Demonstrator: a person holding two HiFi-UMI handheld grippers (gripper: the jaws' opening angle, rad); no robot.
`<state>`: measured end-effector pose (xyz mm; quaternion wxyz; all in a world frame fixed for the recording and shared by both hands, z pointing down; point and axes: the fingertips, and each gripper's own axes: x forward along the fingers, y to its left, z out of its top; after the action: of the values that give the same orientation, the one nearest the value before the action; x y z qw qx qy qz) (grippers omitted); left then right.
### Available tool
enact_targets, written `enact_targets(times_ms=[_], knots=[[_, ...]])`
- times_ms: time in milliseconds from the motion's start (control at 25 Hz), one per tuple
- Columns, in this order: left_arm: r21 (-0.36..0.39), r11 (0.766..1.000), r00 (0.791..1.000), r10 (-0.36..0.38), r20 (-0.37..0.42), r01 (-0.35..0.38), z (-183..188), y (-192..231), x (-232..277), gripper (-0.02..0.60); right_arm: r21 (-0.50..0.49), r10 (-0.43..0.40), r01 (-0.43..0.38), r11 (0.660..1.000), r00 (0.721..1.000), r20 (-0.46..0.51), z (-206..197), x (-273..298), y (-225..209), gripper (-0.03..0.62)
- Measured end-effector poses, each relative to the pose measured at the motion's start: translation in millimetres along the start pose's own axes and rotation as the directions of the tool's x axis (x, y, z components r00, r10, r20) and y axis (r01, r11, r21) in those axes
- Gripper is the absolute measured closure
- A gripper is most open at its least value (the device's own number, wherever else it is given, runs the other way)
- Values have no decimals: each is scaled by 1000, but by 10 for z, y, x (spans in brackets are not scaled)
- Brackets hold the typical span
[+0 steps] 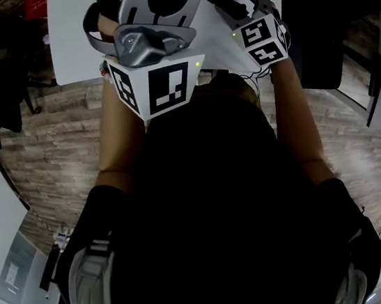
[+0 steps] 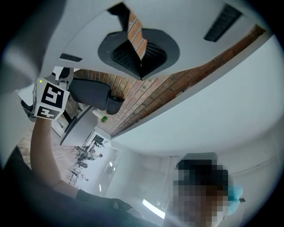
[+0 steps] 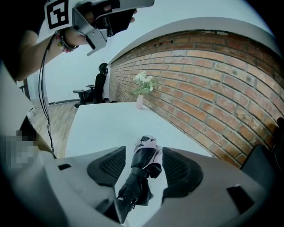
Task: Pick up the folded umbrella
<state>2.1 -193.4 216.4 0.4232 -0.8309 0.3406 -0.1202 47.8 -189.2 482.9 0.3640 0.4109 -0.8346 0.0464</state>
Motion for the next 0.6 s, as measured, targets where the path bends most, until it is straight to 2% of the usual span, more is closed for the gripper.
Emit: enact_targets(times_ms=[600], knots=[[-33,999,1000,-5,-1,5,-47,-41,15,568,46,48,-42,998,989,-140,-426,151,92,297]])
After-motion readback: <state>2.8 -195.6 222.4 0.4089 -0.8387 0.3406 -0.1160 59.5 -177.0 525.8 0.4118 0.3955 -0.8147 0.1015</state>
